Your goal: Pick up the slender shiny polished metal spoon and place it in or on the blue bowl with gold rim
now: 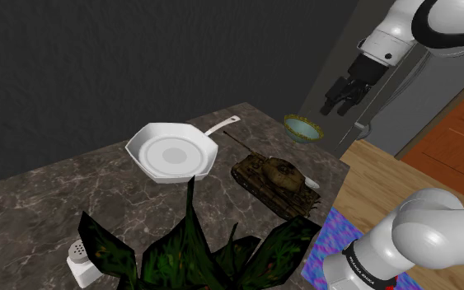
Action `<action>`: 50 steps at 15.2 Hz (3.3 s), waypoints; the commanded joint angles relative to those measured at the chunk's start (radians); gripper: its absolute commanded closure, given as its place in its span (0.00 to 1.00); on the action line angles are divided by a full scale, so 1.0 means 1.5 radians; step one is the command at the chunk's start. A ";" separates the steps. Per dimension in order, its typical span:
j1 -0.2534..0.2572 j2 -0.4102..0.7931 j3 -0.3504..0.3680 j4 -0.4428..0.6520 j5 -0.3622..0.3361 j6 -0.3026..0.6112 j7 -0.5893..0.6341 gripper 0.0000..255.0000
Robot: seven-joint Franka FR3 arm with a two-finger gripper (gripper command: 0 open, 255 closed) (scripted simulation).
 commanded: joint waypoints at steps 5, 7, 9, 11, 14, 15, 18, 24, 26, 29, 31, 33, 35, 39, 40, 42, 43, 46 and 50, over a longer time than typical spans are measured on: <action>0.002 -0.037 -0.015 -0.117 -0.002 0.105 -0.033 0.00; 0.004 -0.048 -0.024 -0.171 -0.003 0.161 -0.051 0.00; 0.005 -0.053 -0.034 -0.222 -0.004 0.219 -0.069 0.00; 0.007 -0.051 -0.046 -0.270 -0.004 0.281 -0.089 0.00; 0.011 -0.030 -0.066 -0.333 -0.004 0.383 -0.121 0.00; 0.014 -0.018 -0.074 -0.352 -0.004 0.420 -0.133 0.00; 0.021 0.016 -0.088 -0.381 -0.001 0.492 -0.153 0.00; 0.040 0.089 -0.096 -0.399 0.011 0.583 -0.160 0.00; 0.042 0.096 -0.097 -0.400 0.013 0.591 -0.161 0.00; 0.042 0.096 -0.097 -0.400 0.013 0.592 -0.161 0.00; 0.042 0.096 -0.097 -0.400 0.013 0.592 -0.161 0.00; 0.042 0.096 -0.097 -0.400 0.013 0.592 -0.161 1.00; 0.042 0.096 -0.097 -0.400 0.013 0.592 -0.161 1.00; 0.042 0.096 -0.097 -0.400 0.013 0.592 -0.161 1.00; 0.042 0.096 -0.097 -0.400 0.013 0.592 -0.161 1.00; 0.042 0.096 -0.097 -0.400 0.013 0.592 -0.161 1.00; 0.040 0.086 -0.094 -0.396 0.011 0.577 -0.159 1.00; 0.034 0.058 -0.088 -0.382 0.007 0.535 -0.152 1.00; 0.030 0.027 -0.081 -0.360 0.004 0.483 -0.143 1.00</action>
